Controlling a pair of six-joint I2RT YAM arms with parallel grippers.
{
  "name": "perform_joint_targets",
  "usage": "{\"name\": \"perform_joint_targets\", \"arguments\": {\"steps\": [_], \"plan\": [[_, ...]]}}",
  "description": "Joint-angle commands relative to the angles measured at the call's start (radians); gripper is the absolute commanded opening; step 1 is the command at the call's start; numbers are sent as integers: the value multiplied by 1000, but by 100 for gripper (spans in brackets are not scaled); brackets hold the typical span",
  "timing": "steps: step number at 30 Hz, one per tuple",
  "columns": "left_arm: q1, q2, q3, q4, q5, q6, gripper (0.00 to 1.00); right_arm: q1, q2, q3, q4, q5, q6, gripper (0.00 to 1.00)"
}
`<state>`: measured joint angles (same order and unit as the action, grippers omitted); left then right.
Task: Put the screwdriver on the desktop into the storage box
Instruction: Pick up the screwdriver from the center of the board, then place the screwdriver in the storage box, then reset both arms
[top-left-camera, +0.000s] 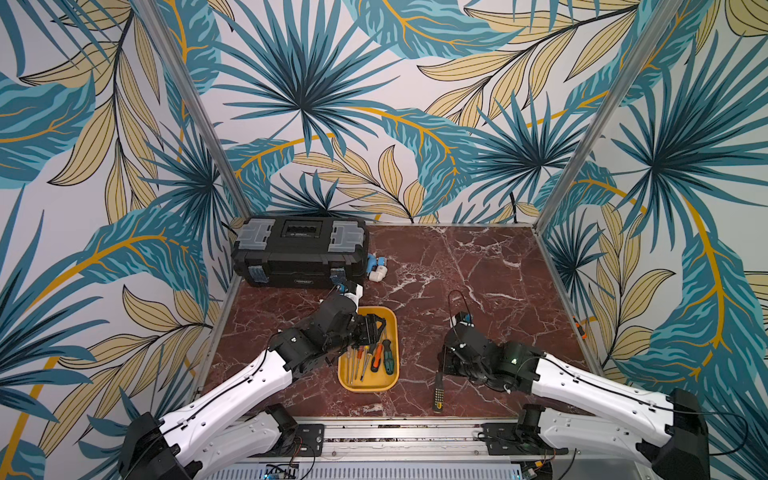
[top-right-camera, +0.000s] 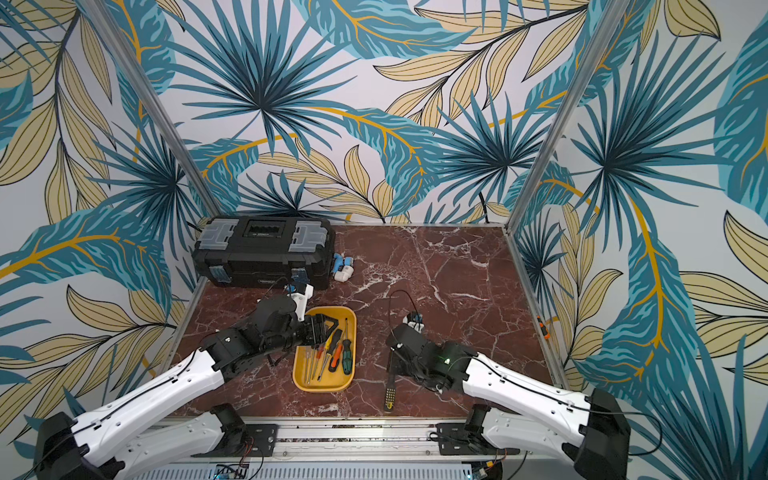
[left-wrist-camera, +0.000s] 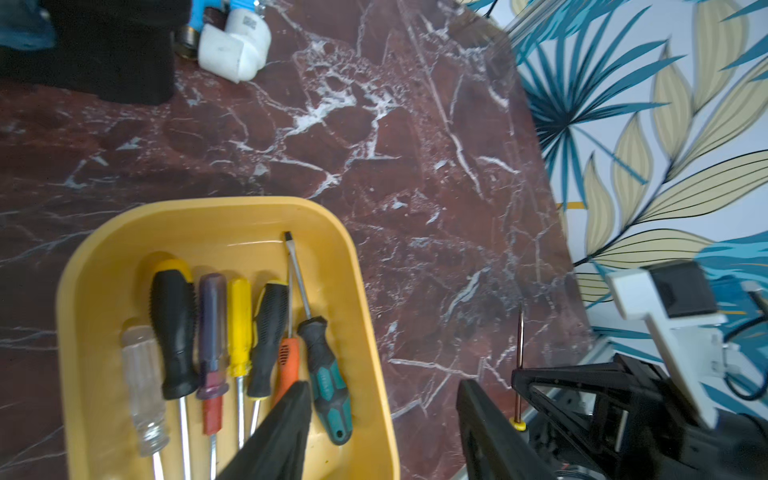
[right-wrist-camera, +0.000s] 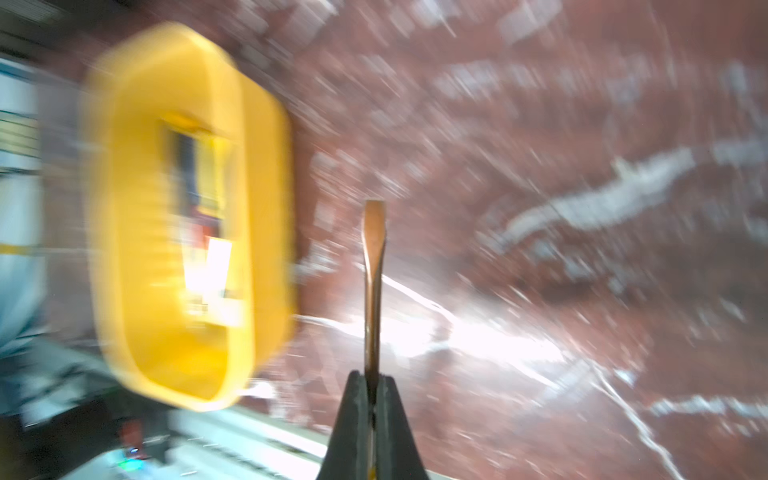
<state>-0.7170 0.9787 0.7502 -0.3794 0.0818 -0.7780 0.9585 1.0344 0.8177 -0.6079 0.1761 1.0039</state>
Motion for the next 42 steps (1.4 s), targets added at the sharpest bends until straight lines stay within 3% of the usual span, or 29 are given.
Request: {"name": "perform_joint_targets", "arguments": {"steps": [1,5,11,12,14,15,16,17,20,23,26,27,29,31,33,35,37,38,40,42], "plan": [[18,-37,-32,75,26,-41,61,-16,87,141,59,-1,-163,0],[30,-73,-1,-85,-105,-59,61,-22,316,341,85,-53,-216,0],[35,-144,-1,-216,-181,-48,64,-30,565,430,274,-200,-150,0],[36,-155,-3,-230,-205,-47,66,-29,598,438,293,-225,-133,11],[37,-166,-6,-250,-233,-39,71,-32,628,444,297,-242,-129,49],[37,-168,-4,-261,-245,-35,75,-34,614,430,296,-233,-136,97],[39,-166,1,-273,-259,-27,83,-39,583,405,295,-212,-144,99],[39,-162,14,-288,-278,-16,99,-50,548,377,286,-185,-156,99],[39,-147,92,-345,-409,59,100,-99,393,295,179,-36,-221,99],[41,-128,157,-365,-740,167,100,-115,228,229,27,331,-285,99],[42,-130,32,-88,-1033,330,96,-118,90,101,66,605,-493,100],[49,-133,-56,129,-1106,452,97,-119,56,30,142,752,-585,100],[96,-110,-243,593,-1108,738,100,-147,31,-52,250,979,-627,99],[209,-29,-346,839,-986,828,100,-280,36,-118,418,971,-706,99],[345,102,-346,835,-917,732,100,-407,63,-183,554,935,-702,99],[421,228,-356,893,-913,753,100,-526,99,-244,669,896,-701,99],[475,337,-387,1062,-921,787,100,-619,112,-247,717,806,-698,100],[494,365,-389,1124,-922,780,100,-644,114,-302,874,754,-765,99],[559,370,-382,1106,-772,688,100,-720,131,-399,1107,598,-842,100],[622,437,-388,1186,-661,674,100,-820,226,-464,1252,424,-797,100]]}}
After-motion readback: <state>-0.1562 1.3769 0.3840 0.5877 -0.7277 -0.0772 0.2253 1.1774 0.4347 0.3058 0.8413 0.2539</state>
